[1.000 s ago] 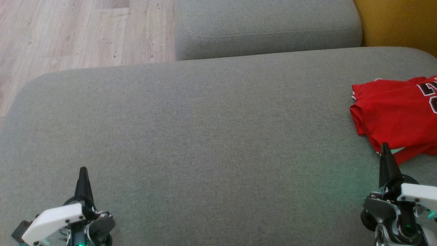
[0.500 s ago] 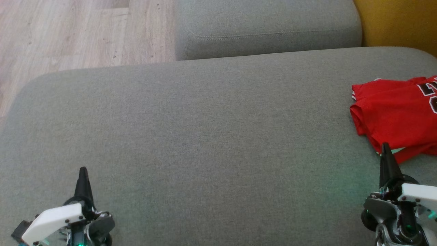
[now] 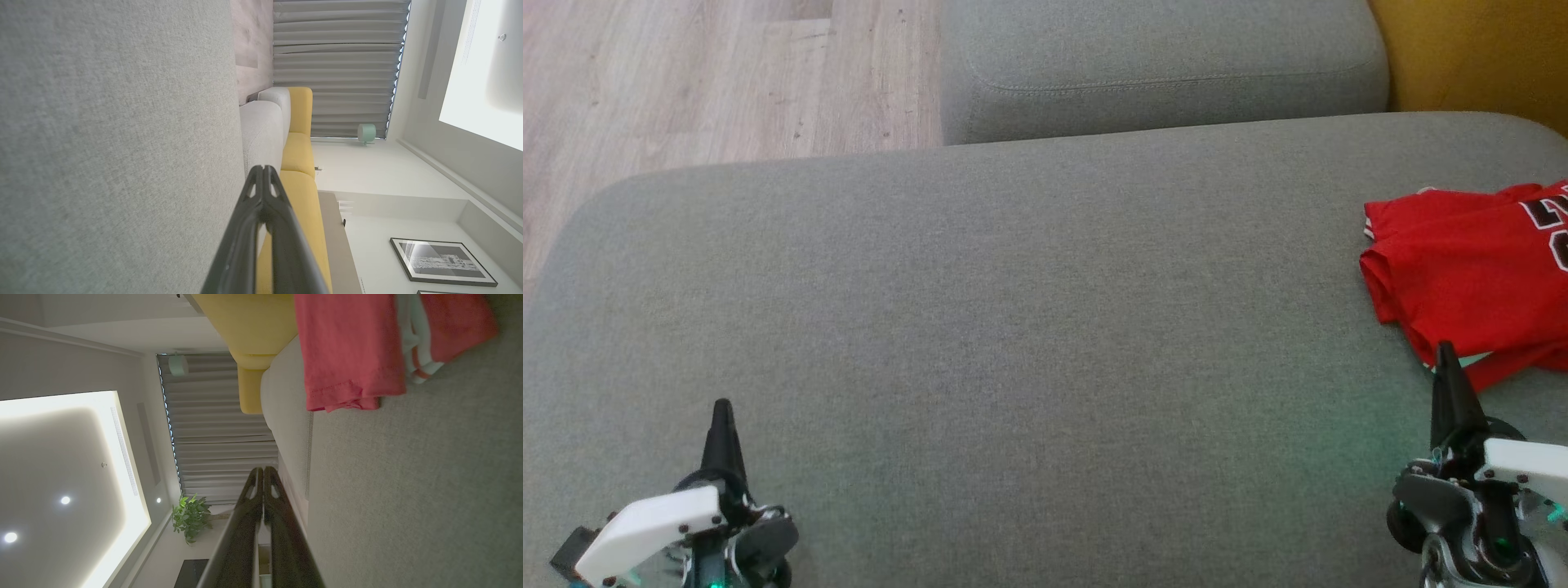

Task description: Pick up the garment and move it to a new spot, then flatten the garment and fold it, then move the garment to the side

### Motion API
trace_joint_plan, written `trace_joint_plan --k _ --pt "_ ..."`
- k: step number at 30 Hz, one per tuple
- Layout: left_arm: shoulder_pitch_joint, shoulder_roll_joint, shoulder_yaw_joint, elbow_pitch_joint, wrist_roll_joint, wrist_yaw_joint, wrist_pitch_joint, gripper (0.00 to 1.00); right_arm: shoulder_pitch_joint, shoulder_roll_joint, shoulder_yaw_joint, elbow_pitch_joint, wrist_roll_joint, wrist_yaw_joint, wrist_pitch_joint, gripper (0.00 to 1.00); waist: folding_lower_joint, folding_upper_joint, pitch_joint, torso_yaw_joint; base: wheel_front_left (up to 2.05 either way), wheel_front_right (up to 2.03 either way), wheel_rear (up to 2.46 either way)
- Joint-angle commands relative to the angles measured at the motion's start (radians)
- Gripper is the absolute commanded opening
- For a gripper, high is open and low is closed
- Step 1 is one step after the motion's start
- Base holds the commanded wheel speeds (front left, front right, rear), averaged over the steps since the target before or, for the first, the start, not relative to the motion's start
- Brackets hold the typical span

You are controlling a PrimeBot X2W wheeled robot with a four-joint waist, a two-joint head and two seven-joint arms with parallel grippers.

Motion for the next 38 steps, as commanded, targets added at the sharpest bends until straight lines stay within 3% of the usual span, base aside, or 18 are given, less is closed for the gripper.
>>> trace_joint_plan --k 1,38 --pt "-0.052 0.007 0.036 -0.027 0.012 -0.007 0.006 0.0 -0.049 -0.005 0.017 -0.033 -0.008 -0.001 0.006 0.0 0.0 0.0 0.0 0.0 0.0 0.0 0.0" --pt "-0.052 0.002 0.042 -0.027 0.017 -0.007 0.011 0.0 -0.049 -0.001 0.011 -0.032 -0.012 -0.001 0.01 0.0 0.0 0.0 0.0 0.0 0.0 0.0 0.0"
